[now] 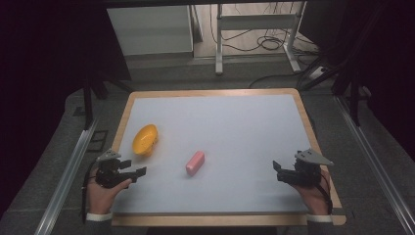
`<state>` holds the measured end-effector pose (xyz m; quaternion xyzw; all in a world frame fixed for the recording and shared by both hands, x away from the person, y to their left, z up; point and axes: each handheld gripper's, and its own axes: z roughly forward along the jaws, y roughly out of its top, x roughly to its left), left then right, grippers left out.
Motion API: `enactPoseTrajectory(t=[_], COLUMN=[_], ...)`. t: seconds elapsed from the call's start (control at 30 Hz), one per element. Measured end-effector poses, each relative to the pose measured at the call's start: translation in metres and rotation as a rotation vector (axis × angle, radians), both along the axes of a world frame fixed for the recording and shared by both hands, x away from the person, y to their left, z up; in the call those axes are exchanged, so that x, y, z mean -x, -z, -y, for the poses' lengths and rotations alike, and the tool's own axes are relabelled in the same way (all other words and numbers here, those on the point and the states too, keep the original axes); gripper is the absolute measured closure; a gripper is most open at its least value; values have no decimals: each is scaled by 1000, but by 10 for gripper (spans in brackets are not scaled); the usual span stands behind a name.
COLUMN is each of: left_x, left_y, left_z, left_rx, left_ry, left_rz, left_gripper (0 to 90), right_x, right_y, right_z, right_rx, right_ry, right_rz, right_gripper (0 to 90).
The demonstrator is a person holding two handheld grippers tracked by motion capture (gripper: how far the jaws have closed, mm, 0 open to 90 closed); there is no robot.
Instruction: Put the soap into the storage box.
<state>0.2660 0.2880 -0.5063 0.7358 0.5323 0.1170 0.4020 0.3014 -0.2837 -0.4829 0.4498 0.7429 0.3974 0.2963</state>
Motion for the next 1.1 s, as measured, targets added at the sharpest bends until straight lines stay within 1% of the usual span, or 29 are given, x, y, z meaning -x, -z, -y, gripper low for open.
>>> enactPoseTrajectory(t=[0.17,0.27,0.33,0.4,0.47,0.5,0.6,0.7,0.8,0.9,1.0,1.1], left_x=[3,6,8,11,12,13,14,14,14,14,14,14], left_y=[-1,-4,-7,-9,-10,-11,-12,-13,-15,-19,-25,-31], left_z=[-2,-1,-1,0,0,2,5,7,8,8,5,4], left_rx=[7,5,7,17,18,12,-3,-4,-14,-17,-12,-11], left_ry=[-2,-4,-8,-11,-10,-12,-12,-21,-24,-11,-13,-2], left_rz=[8,16,22,29,30,32,28,16,6,2,1,6], left_gripper=[235,235,235,237,237,238,238,238,242,241,240,240], right_x=[-2,-1,0,0,1,2,2,2,1,0,0,1], right_y=[1,2,1,-1,-2,-3,-7,-9,-8,-5,-3,-3], right_z=[6,9,11,13,14,16,19,23,24,23,23,24], right_rx=[-10,-2,5,-2,-6,-8,-18,-31,-24,-12,4,5], right_ry=[6,18,26,28,27,28,32,34,32,30,32,36], right_rz=[-7,-8,-2,0,-2,-2,4,9,7,-5,-11,-12], right_gripper=[63,66,67,67,67,67,69,71,71,71,71,72])
